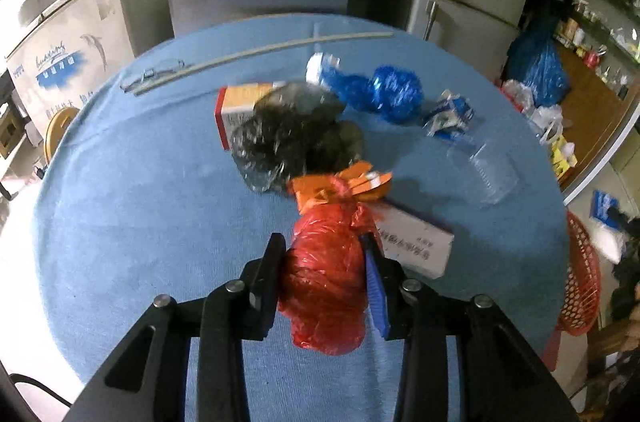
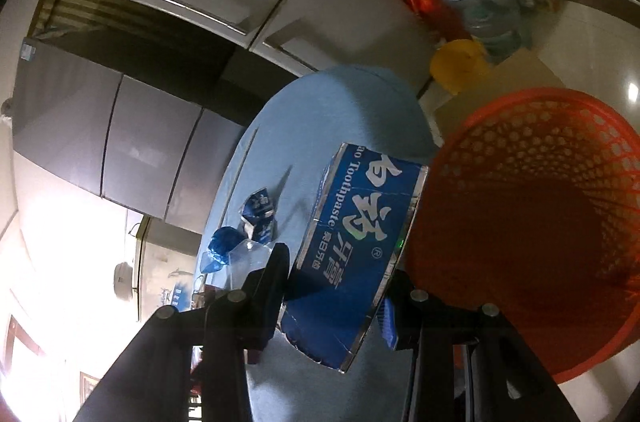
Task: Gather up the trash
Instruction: 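Carry the toothpaste box and red bag to the red basket and release both, then return both tools to the table and grasp the white medicine box with the right tool, then grasp the orange-wrapped item with the left tool while the right tool holds the white box, then carry the orange item and white box to the red basket and release both, then return both tools to the table and grasp the clear plastic container with the right tool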
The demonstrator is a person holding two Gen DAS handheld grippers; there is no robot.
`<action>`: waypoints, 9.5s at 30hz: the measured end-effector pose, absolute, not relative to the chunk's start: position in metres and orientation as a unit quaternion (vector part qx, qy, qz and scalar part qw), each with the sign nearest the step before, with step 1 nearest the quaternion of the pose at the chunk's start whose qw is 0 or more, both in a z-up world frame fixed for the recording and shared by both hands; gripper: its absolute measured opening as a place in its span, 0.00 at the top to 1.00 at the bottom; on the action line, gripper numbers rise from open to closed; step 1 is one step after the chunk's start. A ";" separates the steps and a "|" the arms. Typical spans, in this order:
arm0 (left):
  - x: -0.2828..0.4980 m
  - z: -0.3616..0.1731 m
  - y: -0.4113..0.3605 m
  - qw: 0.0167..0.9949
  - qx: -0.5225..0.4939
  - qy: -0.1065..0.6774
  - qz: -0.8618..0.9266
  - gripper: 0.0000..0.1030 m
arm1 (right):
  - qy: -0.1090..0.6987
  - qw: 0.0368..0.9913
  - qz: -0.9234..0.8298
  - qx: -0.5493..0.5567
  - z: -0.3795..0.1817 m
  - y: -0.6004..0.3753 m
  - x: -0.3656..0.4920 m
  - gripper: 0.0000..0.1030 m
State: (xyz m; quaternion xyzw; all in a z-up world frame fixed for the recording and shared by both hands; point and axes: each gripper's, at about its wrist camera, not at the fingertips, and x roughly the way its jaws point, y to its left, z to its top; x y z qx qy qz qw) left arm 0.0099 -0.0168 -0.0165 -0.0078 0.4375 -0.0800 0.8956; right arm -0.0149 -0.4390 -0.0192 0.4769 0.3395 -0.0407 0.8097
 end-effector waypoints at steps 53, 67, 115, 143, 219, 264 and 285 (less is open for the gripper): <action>-0.022 -0.017 -0.366 0.798 0.124 0.428 -0.406 0.61 | 0.379 0.782 -0.244 0.430 -0.063 -0.560 -0.128 0.36; -0.015 -0.017 -0.349 0.807 0.124 0.441 -0.372 0.23 | 0.372 0.794 -0.240 0.418 -0.046 -0.552 -0.125 0.36; 0.053 -0.016 0.044 0.897 -0.096 0.418 -0.110 0.22 | 0.508 0.807 0.292 -0.071 -0.053 -0.137 0.136 0.36; 0.068 -0.044 -0.063 0.820 0.104 0.457 -0.328 0.22 | 0.498 0.819 0.284 -0.037 -0.056 -0.170 0.088 0.52; -0.020 0.023 -0.257 0.832 0.100 0.400 -0.371 0.75 | 0.356 0.870 -0.150 0.306 -0.021 -0.515 -0.094 0.52; -0.026 -0.035 -0.397 0.765 0.186 0.458 -0.413 0.75 | 0.365 0.856 -0.192 0.312 -0.029 -0.546 -0.095 0.31; -0.006 -0.022 -0.350 0.799 0.147 0.447 -0.374 0.26 | 0.347 0.861 -0.214 0.304 0.004 -0.532 -0.096 0.31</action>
